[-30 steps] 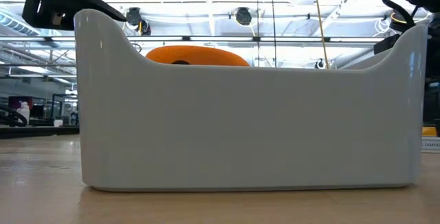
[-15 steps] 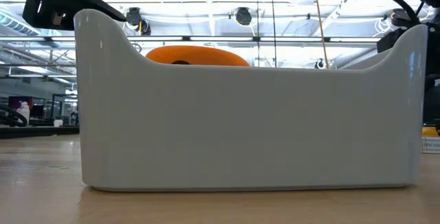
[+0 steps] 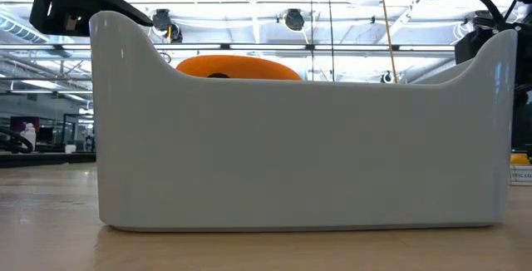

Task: Pick & Place Toys
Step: Put the blue deck of cards into the top gray bin

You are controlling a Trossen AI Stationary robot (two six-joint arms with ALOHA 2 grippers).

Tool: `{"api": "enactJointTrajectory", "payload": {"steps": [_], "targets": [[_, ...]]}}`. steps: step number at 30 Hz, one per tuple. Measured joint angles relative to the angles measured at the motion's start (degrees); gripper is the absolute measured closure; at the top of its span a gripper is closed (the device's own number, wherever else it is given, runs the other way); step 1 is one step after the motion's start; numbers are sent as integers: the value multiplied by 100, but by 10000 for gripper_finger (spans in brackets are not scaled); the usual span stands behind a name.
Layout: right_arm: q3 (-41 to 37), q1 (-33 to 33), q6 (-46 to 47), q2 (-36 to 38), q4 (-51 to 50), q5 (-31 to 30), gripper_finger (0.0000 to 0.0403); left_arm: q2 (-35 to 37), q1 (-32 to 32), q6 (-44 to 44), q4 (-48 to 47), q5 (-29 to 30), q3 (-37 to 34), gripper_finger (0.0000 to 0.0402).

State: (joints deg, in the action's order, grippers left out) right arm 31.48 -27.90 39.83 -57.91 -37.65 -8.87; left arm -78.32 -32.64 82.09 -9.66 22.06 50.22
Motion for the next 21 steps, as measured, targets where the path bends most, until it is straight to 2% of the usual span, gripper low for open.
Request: {"api": "enactJointTrajectory", "payload": {"steps": [7,21], "targets": [[1,-187,14,-49,193,-67,83,0,0,-44,-16,6,0,131],[6,-223,-23,-651,273,-172,83,0,0,-46,-117,9,0,131]]}}
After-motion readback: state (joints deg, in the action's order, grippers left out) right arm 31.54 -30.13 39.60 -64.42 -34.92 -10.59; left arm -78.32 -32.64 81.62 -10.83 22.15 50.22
